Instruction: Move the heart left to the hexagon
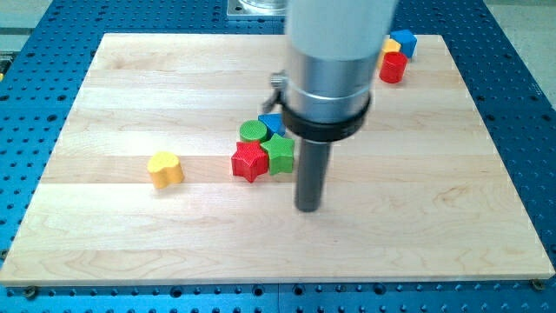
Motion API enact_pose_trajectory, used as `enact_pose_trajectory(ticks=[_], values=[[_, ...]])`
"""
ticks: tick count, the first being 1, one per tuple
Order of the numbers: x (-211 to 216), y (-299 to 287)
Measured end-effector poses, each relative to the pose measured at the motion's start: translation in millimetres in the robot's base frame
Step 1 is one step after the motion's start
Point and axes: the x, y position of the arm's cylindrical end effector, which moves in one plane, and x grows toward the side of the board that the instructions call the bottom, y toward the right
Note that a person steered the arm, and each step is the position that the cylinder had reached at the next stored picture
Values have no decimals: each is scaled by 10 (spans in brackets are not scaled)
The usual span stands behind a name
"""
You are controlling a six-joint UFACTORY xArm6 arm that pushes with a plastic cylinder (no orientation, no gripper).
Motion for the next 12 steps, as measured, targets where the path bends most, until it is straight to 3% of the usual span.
enact_pose_trajectory(ticks=[2, 4, 5, 7, 8, 9, 10, 11, 12], values=[[0, -1106], [93, -1602], [-381, -1691], [-1139, -1689], [-1359, -1222], [-1439, -887], [-1196, -1316], [-1013, -1095], [-1197, -754]])
